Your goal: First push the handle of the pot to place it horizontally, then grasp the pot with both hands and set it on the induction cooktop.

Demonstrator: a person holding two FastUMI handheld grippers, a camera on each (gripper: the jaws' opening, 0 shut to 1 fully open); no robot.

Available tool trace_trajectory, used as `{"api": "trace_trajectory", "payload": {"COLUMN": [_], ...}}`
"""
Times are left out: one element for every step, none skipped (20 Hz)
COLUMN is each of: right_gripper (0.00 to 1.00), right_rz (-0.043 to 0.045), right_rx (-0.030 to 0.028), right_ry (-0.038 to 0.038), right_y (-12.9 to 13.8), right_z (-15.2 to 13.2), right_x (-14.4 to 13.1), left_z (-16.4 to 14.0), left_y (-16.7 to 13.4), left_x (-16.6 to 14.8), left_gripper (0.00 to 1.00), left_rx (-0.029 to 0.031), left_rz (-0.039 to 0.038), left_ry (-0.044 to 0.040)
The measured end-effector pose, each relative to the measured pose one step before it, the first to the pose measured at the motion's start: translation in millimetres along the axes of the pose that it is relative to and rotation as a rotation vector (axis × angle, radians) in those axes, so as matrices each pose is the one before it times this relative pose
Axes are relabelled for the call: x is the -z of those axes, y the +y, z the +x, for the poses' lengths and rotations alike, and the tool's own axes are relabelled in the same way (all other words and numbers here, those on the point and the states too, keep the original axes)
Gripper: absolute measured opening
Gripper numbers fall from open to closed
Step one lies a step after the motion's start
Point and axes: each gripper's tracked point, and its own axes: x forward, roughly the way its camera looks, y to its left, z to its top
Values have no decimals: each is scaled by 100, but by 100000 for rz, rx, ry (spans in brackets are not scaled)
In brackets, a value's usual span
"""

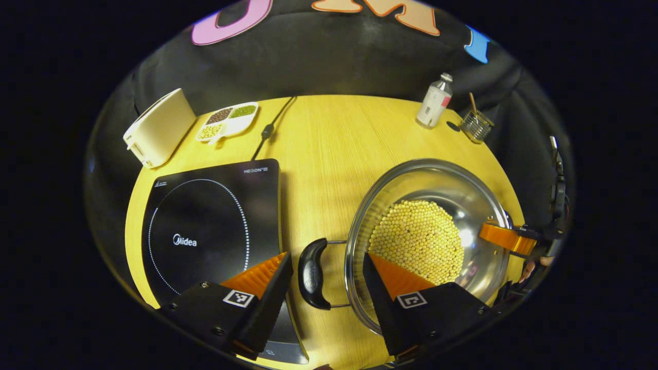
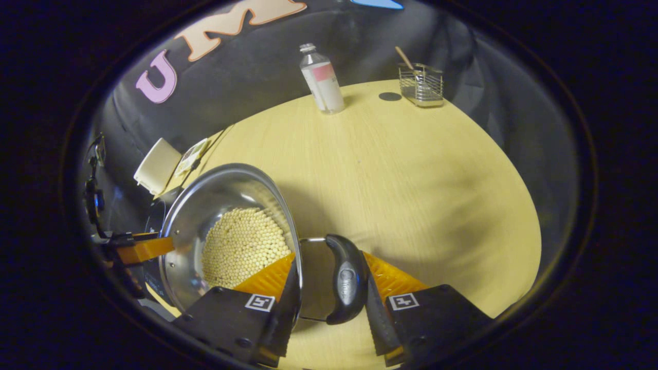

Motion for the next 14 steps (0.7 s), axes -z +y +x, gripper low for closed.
{"api": "trace_trajectory", "payload": {"right_gripper": [61, 61, 61, 61, 61, 61, 65, 66, 60, 60, 62, 57, 64, 53], "right_rz": [197, 143, 92, 45, -287, -495, 210, 758, 660, 1031, 1212, 1810, 2635, 2304], "right_rx": [-181, -223, -178, -211, 697, 600, 86, -352, -365, -520, 35, -61, -373, -827], "right_ry": [366, 358, 198, 286, 683, 1025, 916, 404, 468, 656, 761, 376, 879, 1448], "right_y": [20, 2, -30, 10, -133, -338, -15, -47, -21, -39, -8, -55, 128, 134], "right_z": [151, 77, 56, 52, 249, 233, 20, -43, -41, 31, 112, 53, 192, -380], "right_x": [28, 68, -10, 120, 73, 304, 76, 105, -119, 108, -136, -87, -216, 215], "left_z": [182, 226, 434, 492, 302, 526, 539, 166, 146, -44, 52, -29, -126, -98], "left_y": [-48, -216, 49, 25, 144, 72, -331, -382, -45, -42, -34, -46, -16, -47], "left_x": [455, 159, 241, 368, 351, 38, -61, -141, 172, 9, -96, -63, 21, 204], "left_gripper": [89, 85, 89, 85, 84, 83, 74, 76, 77, 75, 77, 74, 72, 67], "left_rx": [-168, -92, -309, -224, -589, 989, 794, 999, 481, 1082, 1610, 1666, 1416, 1620], "left_rz": [332, -557, -740, -1637, -2351, -2235, -2213, 360, 955, 165, -850, -2298, -3297, -3627], "left_ry": [821, 11, -58, 1234, 1268, 65, -376, -131, 413, -188, -581, -528, 156, 1384]}}
